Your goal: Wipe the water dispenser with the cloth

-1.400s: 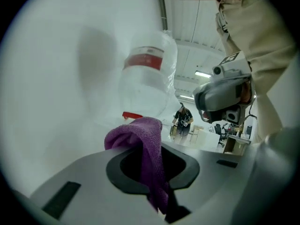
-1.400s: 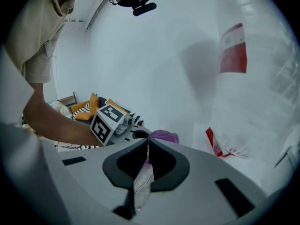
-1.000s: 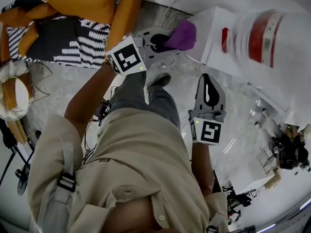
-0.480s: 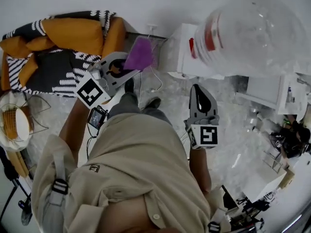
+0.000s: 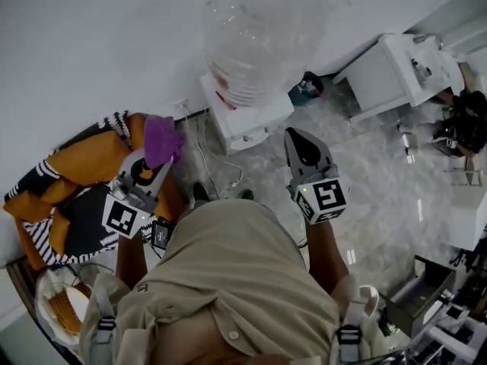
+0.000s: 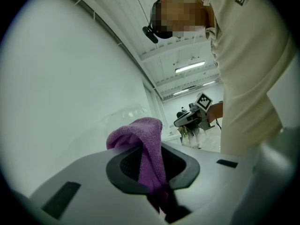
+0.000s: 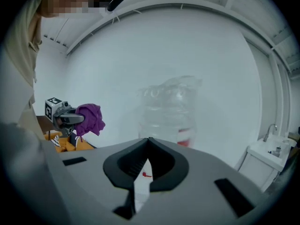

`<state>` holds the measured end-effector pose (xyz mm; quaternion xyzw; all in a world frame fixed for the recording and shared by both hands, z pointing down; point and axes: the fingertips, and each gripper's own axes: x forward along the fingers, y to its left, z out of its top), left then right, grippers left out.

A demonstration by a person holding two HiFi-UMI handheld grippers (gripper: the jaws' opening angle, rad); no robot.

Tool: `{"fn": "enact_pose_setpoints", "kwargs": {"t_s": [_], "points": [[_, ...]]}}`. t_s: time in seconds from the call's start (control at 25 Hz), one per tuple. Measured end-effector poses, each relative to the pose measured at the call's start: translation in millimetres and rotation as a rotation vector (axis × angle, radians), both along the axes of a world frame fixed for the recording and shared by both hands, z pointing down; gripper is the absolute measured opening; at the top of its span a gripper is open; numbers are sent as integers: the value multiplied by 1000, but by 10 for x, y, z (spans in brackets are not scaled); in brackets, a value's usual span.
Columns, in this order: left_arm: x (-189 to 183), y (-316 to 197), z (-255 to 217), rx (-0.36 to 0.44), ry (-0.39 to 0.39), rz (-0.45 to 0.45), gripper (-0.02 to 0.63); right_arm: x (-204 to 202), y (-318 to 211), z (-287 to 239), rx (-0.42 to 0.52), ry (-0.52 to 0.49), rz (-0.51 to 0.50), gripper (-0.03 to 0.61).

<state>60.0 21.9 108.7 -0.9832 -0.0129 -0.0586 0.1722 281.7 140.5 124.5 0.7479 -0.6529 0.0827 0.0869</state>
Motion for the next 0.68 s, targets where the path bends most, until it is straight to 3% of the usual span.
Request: {"fn": "enact_pose_setpoints", "kwargs": {"t_s": [0.32,0.68], "points": [[541,693,-187,63,16,126,65,450,681,-75,17,-18,92,21],[796,1060,-164,56,15,140,65,720,1063,64,3,-53,115,21]]}}
